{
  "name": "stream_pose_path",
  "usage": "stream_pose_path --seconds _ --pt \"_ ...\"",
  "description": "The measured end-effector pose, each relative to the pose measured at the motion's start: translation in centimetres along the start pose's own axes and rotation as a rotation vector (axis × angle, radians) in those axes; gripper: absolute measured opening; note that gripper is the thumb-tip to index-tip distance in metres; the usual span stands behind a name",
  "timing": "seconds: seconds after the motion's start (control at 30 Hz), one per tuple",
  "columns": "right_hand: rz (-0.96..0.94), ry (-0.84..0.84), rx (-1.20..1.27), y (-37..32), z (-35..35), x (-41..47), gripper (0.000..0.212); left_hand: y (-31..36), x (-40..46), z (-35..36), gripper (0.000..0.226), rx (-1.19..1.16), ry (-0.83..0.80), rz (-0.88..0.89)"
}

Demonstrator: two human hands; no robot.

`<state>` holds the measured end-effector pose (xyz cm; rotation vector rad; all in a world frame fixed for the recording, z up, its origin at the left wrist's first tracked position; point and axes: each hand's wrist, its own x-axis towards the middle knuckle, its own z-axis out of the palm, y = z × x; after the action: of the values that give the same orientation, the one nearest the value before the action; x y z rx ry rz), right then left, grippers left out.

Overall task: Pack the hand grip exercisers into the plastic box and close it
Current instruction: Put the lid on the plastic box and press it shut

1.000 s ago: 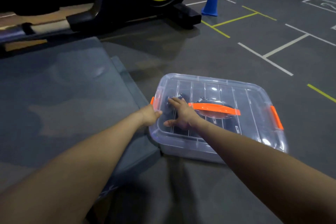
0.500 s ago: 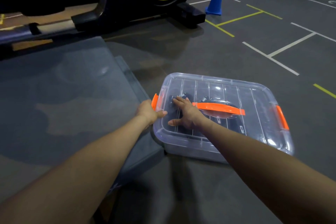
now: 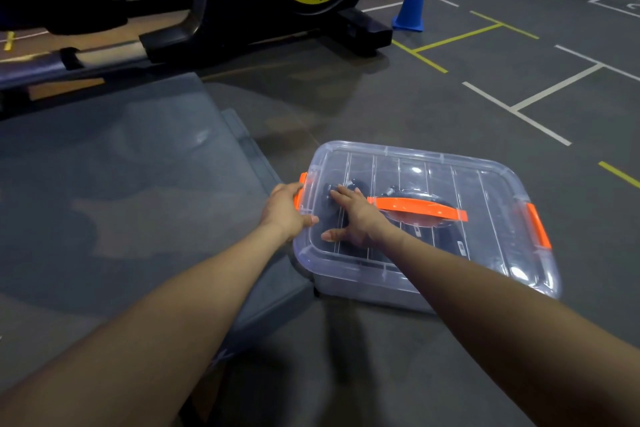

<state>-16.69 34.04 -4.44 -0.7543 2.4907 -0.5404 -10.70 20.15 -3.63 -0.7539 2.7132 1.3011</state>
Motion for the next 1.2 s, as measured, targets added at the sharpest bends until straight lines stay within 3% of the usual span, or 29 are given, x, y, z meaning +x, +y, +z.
stream_pose_path --seconds 0.5,1.2 --pt "-0.002 0.0 -0.002 -0.04 -0.03 -0.03 0.095 0.18 0.33 -0.24 0.071 0.111 -0.069 0.03" --pt "0.003 0.001 -0.046 -0.08 -0.04 0.17 0.096 0.23 -0.6 0.13 0.057 0.188 0.028 0.041"
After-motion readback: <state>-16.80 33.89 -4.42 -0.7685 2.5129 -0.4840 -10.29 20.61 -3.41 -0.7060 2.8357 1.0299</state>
